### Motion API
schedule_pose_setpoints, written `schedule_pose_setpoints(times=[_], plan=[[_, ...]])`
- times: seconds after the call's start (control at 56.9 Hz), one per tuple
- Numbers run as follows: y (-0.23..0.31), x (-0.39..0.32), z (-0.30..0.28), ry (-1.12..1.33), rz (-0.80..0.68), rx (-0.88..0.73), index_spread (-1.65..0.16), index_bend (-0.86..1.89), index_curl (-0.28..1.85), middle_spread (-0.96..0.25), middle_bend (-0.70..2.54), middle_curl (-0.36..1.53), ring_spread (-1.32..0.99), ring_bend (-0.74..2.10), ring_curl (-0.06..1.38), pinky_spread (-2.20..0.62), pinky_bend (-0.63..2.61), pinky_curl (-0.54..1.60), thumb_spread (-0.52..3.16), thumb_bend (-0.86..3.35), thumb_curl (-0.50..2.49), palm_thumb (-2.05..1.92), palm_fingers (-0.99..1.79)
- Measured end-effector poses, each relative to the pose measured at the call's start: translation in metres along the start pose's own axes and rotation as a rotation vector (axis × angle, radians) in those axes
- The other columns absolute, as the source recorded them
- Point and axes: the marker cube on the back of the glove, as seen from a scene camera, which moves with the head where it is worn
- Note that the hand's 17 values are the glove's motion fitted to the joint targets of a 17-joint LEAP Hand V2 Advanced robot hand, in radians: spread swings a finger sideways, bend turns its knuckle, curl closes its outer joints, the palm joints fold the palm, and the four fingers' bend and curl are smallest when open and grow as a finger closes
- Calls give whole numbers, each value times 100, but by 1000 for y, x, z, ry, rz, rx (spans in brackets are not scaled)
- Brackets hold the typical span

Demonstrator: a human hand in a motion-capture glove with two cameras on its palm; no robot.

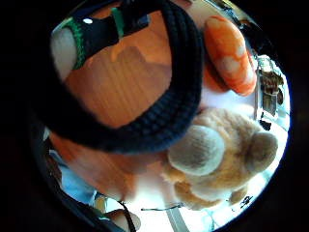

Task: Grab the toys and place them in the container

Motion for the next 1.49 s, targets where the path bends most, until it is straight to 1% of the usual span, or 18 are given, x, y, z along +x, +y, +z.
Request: schedule_pose_setpoints(times=[0.123,0.229,0.281,0.369,0.387,0.492,0.651,0.791,0.985,1.09,1.178,1.231,1.249,1.266,1.284,1.319,1.389,1.495], plan=[[-4,-1,9,54,-20,-14,-21,8,3,2,16,5,-1,23,6,0,88,25,92,10,5,11,-3],[-10,-3,13,36,-38,58,-25,11,5,4,17,9,-2,32,10,-7,97,30,123,19,10,20,1],[-14,-5,11,23,-52,149,-27,16,7,5,18,10,-2,38,11,-12,101,30,138,25,13,26,13],[-14,-4,-3,-26,-81,311,-26,20,10,5,21,12,-6,63,16,-22,103,30,159,41,21,44,59],[-14,-3,-7,-37,-80,336,-26,19,10,5,20,12,-7,64,17,-23,103,30,161,43,22,47,59],[-12,2,-48,-97,-49,448,-22,26,15,3,27,16,-13,80,24,-30,99,32,152,54,34,72,95],[-25,-6,-120,-101,-27,497,-19,31,22,1,34,22,-17,85,30,-34,92,34,138,55,43,83,107],[-59,-34,-162,-109,-54,478,-17,31,26,0,37,25,-19,87,33,-37,91,36,125,50,49,84,108],[-139,-88,-168,-83,-96,405,-16,30,30,-1,39,29,-20,88,36,-38,91,38,113,47,55,85,108],[-161,-101,-160,-89,-103,360,-16,28,32,0,41,31,-20,89,37,-38,90,39,108,45,59,85,108],[-171,-101,-145,-115,-57,174,-17,22,32,-1,42,33,-20,89,38,-38,92,40,105,43,61,83,103],[-168,-95,-136,-123,-8,15,-19,15,32,0,36,33,-19,86,39,-37,98,43,111,43,60,81,82],[-165,-91,-135,-118,8,-21,-21,11,31,1,26,30,-17,73,36,-32,98,43,123,45,59,77,42],[-162,-86,-133,-108,21,-45,-22,15,34,1,28,32,-16,75,40,-31,102,47,127,46,59,76,38],[-159,-82,-133,-93,31,-56,-23,10,33,2,18,29,-13,57,35,-24,106,49,131,41,55,65,0],[-153,-72,-133,-59,43,-52,-25,12,33,3,17,30,-9,44,33,-17,108,50,136,34,49,51,-22],[-139,-51,-140,-39,56,-15,-27,10,28,3,14,27,-5,29,23,-8,108,43,140,19,41,25,-22],[-117,-13,-152,-119,105,35,-29,13,26,3,14,26,-2,31,21,0,104,39,142,11,35,12,-12]])
